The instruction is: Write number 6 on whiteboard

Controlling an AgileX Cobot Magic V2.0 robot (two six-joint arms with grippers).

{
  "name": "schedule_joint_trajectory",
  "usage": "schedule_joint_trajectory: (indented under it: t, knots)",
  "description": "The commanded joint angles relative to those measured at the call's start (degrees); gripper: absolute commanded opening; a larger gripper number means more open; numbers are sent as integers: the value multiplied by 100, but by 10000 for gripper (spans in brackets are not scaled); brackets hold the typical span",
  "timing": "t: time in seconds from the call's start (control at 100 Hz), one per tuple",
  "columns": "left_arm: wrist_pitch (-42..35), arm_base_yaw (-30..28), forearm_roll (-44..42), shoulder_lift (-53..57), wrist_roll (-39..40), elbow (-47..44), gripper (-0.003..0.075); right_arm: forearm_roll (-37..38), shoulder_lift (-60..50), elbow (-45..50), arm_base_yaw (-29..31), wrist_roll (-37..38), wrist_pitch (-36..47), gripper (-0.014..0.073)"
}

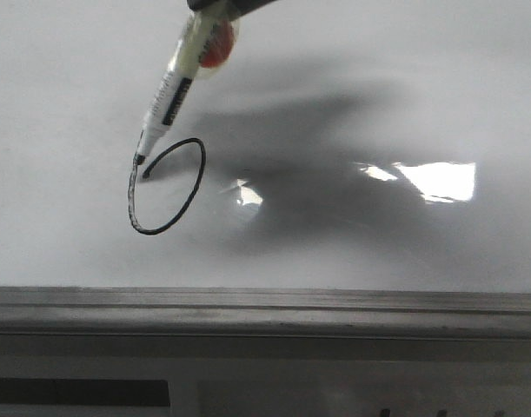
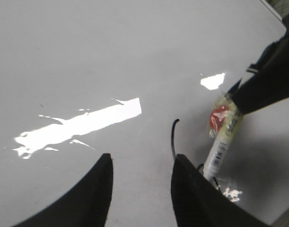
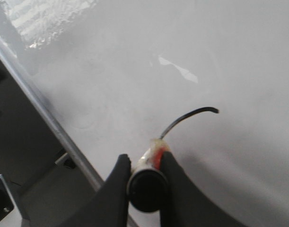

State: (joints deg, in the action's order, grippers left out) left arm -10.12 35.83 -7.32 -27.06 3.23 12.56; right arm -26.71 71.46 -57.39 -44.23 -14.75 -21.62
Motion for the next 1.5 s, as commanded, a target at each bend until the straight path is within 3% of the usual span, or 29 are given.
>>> schedule_joint_trajectory:
  t: [0.0,0.19,0.32,0.99,1.06,1.19,1.35,1.43,1.49]
  knots:
    - [-366,295,-376,-370,8,169,260,-13,-220,-210,-226,-96,314,-64]
    - [-1022,920,-664,-1310,8,169,260,-13,-186,-199,-502,-202,312,-64]
    - [-1505,1006,-664,-1773,8,169,260,-13,-186,-199,-688,-202,267,-64]
    - [-1123,1006,-1129,-2113,8,321,256,-146,-186,-199,-780,-202,166,-64]
    - [-1123,1006,-1129,-2113,8,321,206,-182,-186,-199,-780,-202,166,-64]
    - [-1038,1006,-1129,-2113,8,321,-11,-307,-186,-199,-780,-202,177,-64]
    - [-980,1006,-1042,-2113,8,321,-20,-307,-186,-199,-780,-202,166,-48]
    - [-980,1006,-990,-2113,8,321,-20,-307,-186,-199,-780,-202,166,43]
    - [-980,1006,-896,-2113,30,321,-20,-297,-186,-199,-768,-202,166,169]
